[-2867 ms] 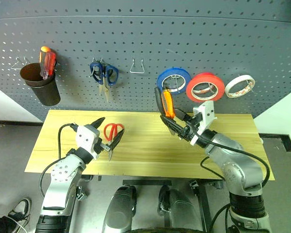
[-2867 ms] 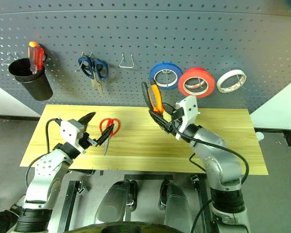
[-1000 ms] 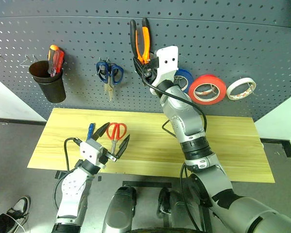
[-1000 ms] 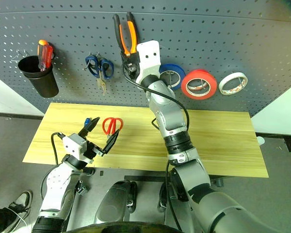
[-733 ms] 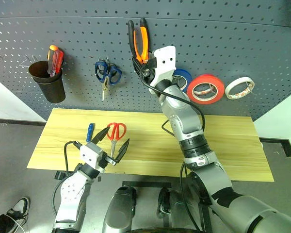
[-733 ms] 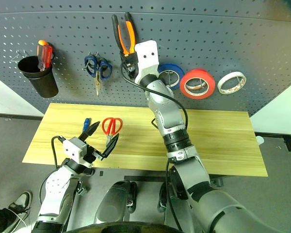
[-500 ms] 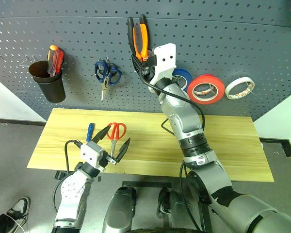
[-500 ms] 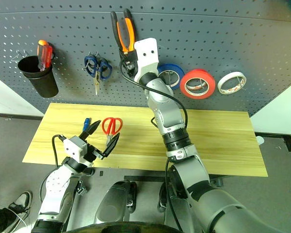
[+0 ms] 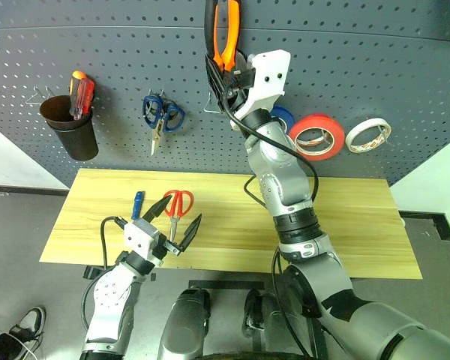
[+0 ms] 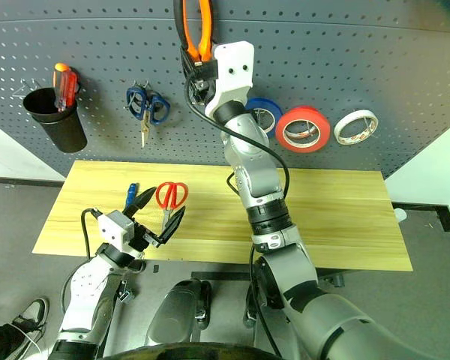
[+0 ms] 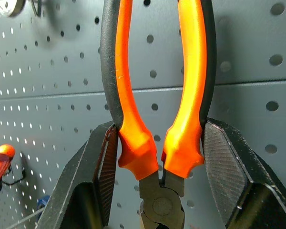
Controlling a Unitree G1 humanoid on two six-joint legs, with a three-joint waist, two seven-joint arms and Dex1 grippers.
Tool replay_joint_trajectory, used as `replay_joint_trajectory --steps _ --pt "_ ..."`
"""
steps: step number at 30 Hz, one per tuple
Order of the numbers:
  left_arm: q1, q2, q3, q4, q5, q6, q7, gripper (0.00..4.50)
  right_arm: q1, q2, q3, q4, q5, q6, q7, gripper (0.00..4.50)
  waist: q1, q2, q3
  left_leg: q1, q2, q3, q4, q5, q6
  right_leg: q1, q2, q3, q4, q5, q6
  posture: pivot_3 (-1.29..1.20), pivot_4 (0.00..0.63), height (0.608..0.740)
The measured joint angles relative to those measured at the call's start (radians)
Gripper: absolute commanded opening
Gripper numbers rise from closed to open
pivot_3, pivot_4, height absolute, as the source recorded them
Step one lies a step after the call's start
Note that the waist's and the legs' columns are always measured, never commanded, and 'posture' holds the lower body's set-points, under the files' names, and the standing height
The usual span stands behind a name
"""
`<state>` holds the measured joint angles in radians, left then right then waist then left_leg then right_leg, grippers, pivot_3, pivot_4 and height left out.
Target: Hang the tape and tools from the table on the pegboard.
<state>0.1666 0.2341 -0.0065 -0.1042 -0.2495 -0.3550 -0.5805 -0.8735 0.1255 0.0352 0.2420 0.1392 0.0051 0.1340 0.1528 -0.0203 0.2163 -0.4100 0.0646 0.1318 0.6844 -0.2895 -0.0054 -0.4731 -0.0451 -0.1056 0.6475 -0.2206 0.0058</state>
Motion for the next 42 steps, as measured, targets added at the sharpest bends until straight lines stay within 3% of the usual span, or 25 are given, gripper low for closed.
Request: replay_joint_trajectory --steps 13,21,25,42 --pt "0.026 0.014 0.004 -0.129 -0.014 0.045 0.027 4.50 -0.041 0.013 -0.005 0.196 -0.037 -0.159 -0.035 2.28 -0.002 0.001 0.001 0.000 0.000 -0.001 0.000 0.000 0.000 0.000 0.000 0.000 0.000 -0.001 0.000 0.41 0.193 0.718" --pt "-0.068 -0.099 0.026 -0.170 -0.084 -0.074 0.071 4.50 -0.069 0.013 -0.007 0.295 -0.043 -0.207 -0.033 2.28 -0.003 0.001 0.001 0.000 0.000 -0.001 0.000 0.000 0.000 0.000 0.000 0.000 0.000 0.000 -0.001 0.40 0.187 0.718" --pt "-0.066 -0.138 0.027 -0.140 -0.097 -0.135 0.071 4.50 -0.074 0.012 -0.009 0.310 -0.046 -0.220 -0.031 2.28 -0.003 0.001 0.001 0.000 0.000 -0.001 0.000 0.000 0.000 0.000 0.000 0.000 0.000 0.000 -0.001 0.40 0.190 0.718" --pt "-0.021 -0.128 0.027 -0.110 -0.113 -0.155 0.059 4.50 -0.075 0.034 0.010 0.313 -0.055 -0.220 -0.033 2.28 -0.002 0.001 0.001 0.000 0.000 -0.002 0.000 0.000 0.000 0.000 0.000 0.000 0.000 -0.001 0.000 0.41 0.201 0.718"
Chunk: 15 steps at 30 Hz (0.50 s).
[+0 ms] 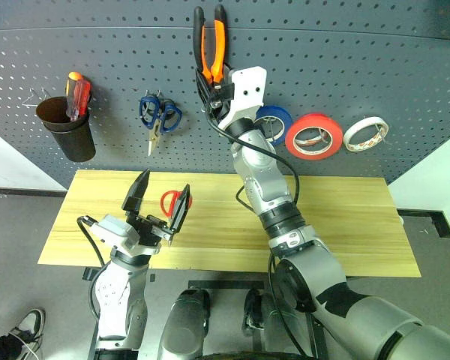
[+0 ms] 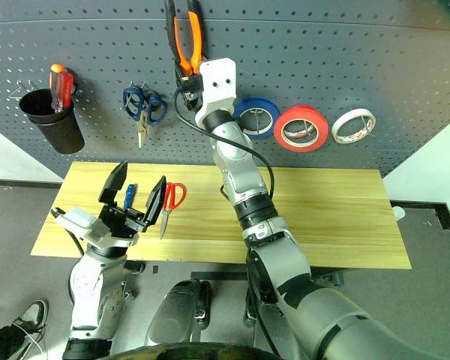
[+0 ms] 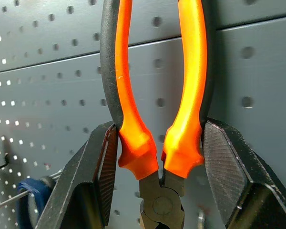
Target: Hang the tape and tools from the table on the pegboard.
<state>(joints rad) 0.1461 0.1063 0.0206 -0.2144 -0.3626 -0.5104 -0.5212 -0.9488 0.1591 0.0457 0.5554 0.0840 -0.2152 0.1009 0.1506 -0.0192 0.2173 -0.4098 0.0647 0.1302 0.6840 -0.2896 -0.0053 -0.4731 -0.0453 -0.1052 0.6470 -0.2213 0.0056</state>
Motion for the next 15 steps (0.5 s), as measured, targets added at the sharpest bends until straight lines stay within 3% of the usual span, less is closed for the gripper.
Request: replay_joint_trajectory --steps 15 --pt "0.049 0.003 -0.006 -0.021 -0.003 -0.001 0.002 4.50 -0.047 -0.003 -0.017 0.112 -0.003 -0.057 -0.007 2.28 -0.001 0.001 0.001 0.000 0.000 0.000 0.000 0.000 0.000 0.000 -0.001 0.000 0.000 0.000 0.000 0.42 0.209 0.718"
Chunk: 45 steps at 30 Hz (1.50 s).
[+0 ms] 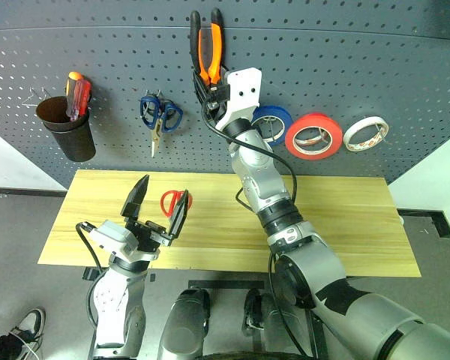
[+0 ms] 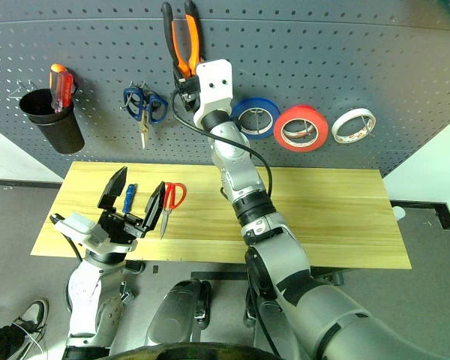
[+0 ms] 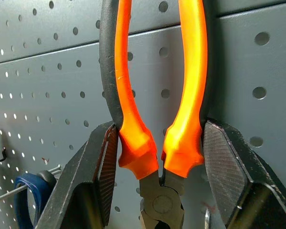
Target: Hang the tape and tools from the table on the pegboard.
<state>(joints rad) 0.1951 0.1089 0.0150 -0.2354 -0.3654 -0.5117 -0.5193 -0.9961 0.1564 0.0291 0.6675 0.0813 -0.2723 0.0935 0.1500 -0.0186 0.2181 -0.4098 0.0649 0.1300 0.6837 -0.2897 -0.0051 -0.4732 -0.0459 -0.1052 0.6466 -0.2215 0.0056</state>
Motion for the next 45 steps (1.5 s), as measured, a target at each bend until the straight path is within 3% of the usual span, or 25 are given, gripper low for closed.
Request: replay_joint_trajectory --steps 14,29,36,45 --pt "0.009 0.023 0.000 -0.023 -0.014 0.017 0.001 4.50 -0.012 -0.001 -0.003 0.030 0.000 -0.028 -0.009 2.28 0.000 0.001 0.003 0.000 0.000 0.000 0.000 0.000 0.000 0.000 -0.001 0.001 0.000 0.000 0.000 0.41 0.224 0.718" --pt "0.005 0.032 0.000 -0.024 -0.017 0.026 0.001 4.50 0.087 -0.010 0.043 -0.083 -0.011 0.047 -0.020 2.28 -0.001 0.002 0.005 -0.001 0.000 0.000 -0.001 -0.001 0.001 -0.001 -0.001 0.001 -0.002 -0.001 0.000 0.40 0.221 0.718" --pt "-0.003 0.031 0.000 -0.022 -0.017 0.026 0.001 4.50 0.087 -0.010 0.044 -0.117 0.001 0.061 -0.017 4.47 -0.001 0.001 0.005 -0.001 0.000 0.000 -0.002 -0.001 0.001 -0.001 -0.001 0.001 -0.002 -0.001 0.000 0.40 0.217 0.718" --pt "-0.005 0.029 -0.001 -0.020 -0.017 0.022 -0.002 4.50 0.101 -0.016 0.059 -0.150 -0.001 0.083 -0.020 4.47 0.000 0.001 0.005 -0.001 0.000 -0.001 -0.002 -0.001 0.001 -0.001 -0.001 0.001 -0.002 -0.001 0.000 0.40 0.205 0.718"
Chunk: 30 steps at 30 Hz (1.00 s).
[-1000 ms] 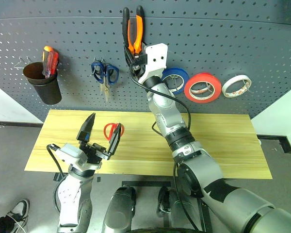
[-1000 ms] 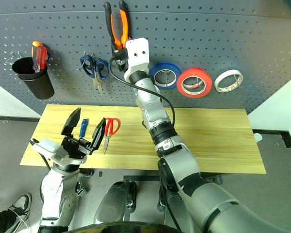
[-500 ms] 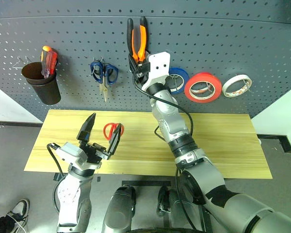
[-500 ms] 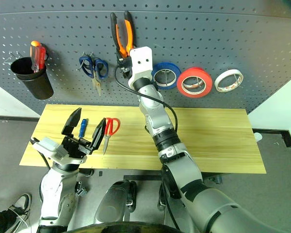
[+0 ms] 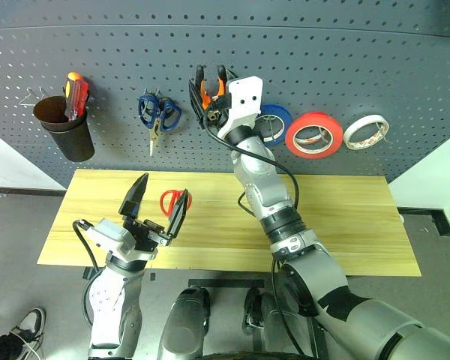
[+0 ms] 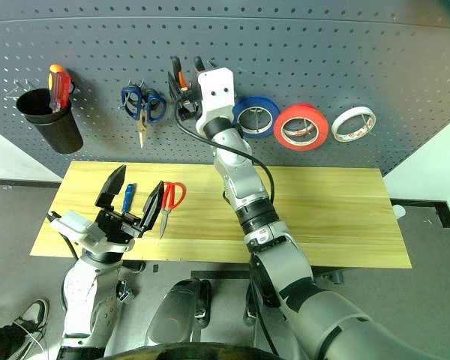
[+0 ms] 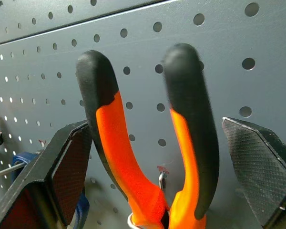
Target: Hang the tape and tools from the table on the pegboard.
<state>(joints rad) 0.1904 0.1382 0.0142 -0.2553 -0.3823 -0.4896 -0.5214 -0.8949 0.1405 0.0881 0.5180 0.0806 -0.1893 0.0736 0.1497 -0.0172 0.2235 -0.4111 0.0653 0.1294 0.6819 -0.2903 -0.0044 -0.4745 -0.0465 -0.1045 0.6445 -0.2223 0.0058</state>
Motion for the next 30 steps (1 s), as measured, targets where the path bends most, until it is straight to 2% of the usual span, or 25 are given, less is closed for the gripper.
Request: replay_joint_trajectory --steps 7,16,21,25,30 --pt "-0.007 0.000 -0.002 0.031 0.000 -0.022 -0.025 4.50 0.184 -0.017 0.044 -0.185 0.001 0.083 0.012 4.47 0.000 0.000 0.000 -0.001 0.000 0.000 -0.001 0.000 0.000 0.000 0.000 0.000 -0.003 0.000 0.000 0.39 0.186 0.718" --pt "-0.079 -0.016 -0.001 0.113 0.000 -0.050 -0.044 4.50 0.331 -0.032 0.067 -0.396 -0.008 0.193 0.031 4.47 0.001 -0.001 -0.001 -0.002 0.000 0.000 -0.001 0.000 0.001 0.001 0.001 -0.001 -0.005 0.000 0.000 0.38 0.158 0.718" --pt "-0.112 -0.018 0.001 0.138 -0.006 -0.067 -0.060 4.50 0.437 -0.081 0.064 -0.561 0.005 0.275 0.061 4.47 0.003 -0.002 -0.003 -0.005 0.000 -0.002 -0.001 0.000 0.001 0.000 0.001 -0.003 -0.007 0.000 0.000 0.38 0.138 0.718" --pt "-0.129 -0.021 0.000 0.136 -0.016 -0.068 -0.061 4.50 0.579 -0.160 0.054 -0.722 0.028 0.333 0.112 4.47 0.009 -0.003 -0.009 -0.007 0.000 -0.004 0.000 -0.001 0.001 0.000 0.002 -0.005 -0.009 0.001 0.000 0.38 0.120 0.718" --pt "-0.134 -0.008 0.012 0.137 -0.023 -0.030 -0.041 4.50 0.673 -0.244 -0.003 -0.880 0.087 0.438 0.151 4.47 0.024 -0.003 -0.017 -0.007 0.000 -0.003 0.000 -0.001 0.001 0.001 0.003 -0.007 -0.009 0.001 0.000 0.36 0.102 0.718"
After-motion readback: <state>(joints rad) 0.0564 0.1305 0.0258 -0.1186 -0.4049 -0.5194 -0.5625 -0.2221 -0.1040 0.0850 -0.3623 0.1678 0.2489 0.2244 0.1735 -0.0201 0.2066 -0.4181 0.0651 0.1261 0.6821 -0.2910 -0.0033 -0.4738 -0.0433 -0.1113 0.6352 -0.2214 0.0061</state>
